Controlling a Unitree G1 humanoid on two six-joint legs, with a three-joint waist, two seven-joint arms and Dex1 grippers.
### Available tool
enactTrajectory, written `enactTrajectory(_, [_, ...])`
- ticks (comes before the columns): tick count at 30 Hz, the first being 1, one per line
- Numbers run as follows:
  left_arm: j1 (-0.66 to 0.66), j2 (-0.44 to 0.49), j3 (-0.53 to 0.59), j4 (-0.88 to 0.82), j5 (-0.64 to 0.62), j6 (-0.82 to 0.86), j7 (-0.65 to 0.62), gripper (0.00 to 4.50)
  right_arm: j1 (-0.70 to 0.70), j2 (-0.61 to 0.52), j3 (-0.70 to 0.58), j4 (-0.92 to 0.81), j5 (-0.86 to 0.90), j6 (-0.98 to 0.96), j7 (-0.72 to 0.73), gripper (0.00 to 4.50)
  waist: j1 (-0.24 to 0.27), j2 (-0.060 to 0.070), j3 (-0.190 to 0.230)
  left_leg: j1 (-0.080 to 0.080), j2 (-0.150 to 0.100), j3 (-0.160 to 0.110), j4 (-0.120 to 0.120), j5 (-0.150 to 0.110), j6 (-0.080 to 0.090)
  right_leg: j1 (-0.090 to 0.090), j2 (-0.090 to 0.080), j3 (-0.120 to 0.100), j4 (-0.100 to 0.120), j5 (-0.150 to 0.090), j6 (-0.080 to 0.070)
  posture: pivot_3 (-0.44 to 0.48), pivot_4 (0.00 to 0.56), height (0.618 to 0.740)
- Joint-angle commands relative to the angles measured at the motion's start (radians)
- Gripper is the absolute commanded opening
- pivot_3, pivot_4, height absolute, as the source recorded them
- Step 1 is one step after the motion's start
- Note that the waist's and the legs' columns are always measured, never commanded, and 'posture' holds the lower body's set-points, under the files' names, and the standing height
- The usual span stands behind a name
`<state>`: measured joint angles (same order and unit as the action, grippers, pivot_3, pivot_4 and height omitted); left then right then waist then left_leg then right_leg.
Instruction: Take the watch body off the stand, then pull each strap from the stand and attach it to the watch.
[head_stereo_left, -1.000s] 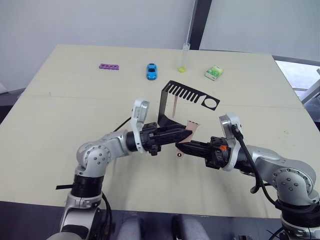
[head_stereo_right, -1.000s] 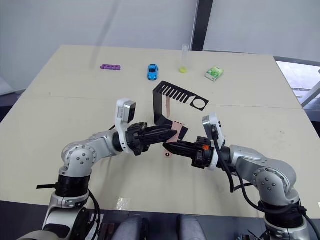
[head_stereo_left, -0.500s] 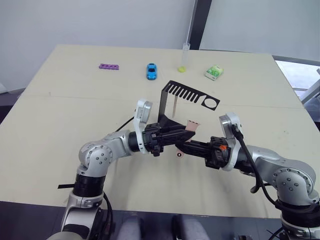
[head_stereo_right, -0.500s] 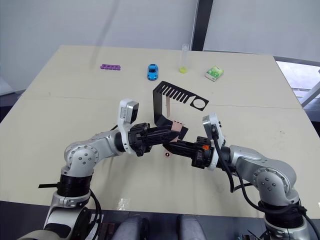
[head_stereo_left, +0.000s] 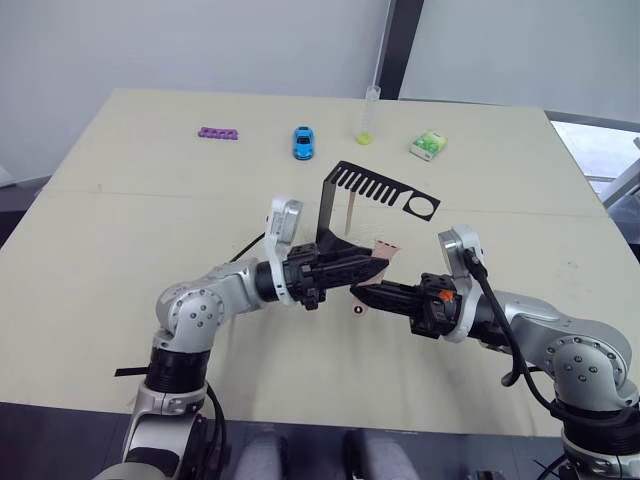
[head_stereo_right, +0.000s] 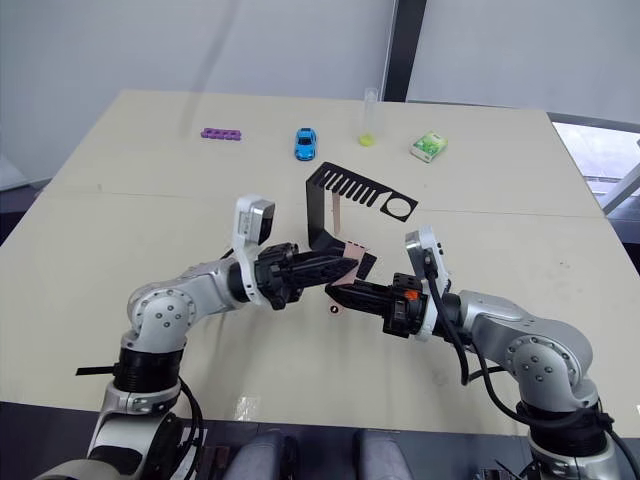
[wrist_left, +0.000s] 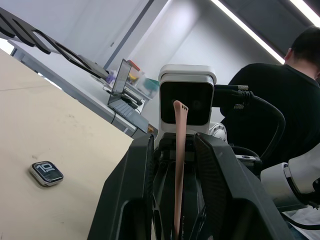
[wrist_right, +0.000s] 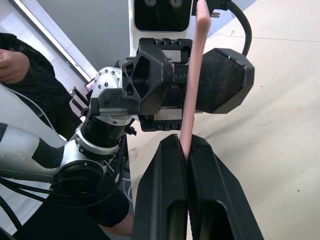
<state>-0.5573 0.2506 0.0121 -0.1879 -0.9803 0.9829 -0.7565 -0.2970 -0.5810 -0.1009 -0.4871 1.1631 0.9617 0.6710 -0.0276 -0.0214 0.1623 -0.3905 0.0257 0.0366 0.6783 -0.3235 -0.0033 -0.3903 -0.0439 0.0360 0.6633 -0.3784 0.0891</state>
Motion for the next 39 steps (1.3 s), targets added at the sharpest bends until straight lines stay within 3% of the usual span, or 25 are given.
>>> enactTrajectory(1, [-0.012, -0.007, 0.008, -0.027, -0.029, -0.006, -0.005, 1.42, 0.000, -0.006, -0.019, -0.030, 0.026, -0.012, -0.005, 0.00, 0.000, 0.000, 0.000, 0.000, 0.000, 0.000, 0.000, 0.000, 0.000, 0.000, 0.000, 0.000, 0.000, 0.000, 0.000, 0.000, 0.150, 0.740])
enactTrajectory(24, [-0.013, -0.008, 0.017, -0.020, -0.044, -0.005, -0.001, 1.42, 0.002, -0.010, -0.029, -0.023, 0.037, -0.011, -0.008, 0.00, 0.000, 0.000, 0.000, 0.000, 0.000, 0.000, 0.000, 0.000, 0.000, 0.000, 0.000, 0.000, 0.000, 0.000, 0.000, 0.000, 0.150, 0.740])
enactTrajectory(28, [-0.009, -0.017, 0.029, -0.025, -0.069, 0.001, -0.001, 0.12, 0.002, -0.010, -0.029, -0.024, 0.040, -0.010, -0.009, 0.00, 0.000, 0.000, 0.000, 0.000, 0.000, 0.000, 0.000, 0.000, 0.000, 0.000, 0.000, 0.000, -0.001, 0.000, 0.000, 0.000, 0.150, 0.740])
enactTrajectory(39, [0.004, -0.020, 0.015, -0.037, -0.086, 0.005, 0.006, 0.05, 0.000, -0.009, -0.033, -0.032, 0.054, -0.010, -0.019, 0.00, 0.000, 0.000, 0.000, 0.000, 0.000, 0.000, 0.000, 0.000, 0.000, 0.000, 0.000, 0.000, -0.001, 0.000, 0.000, 0.000, 0.150, 0.740])
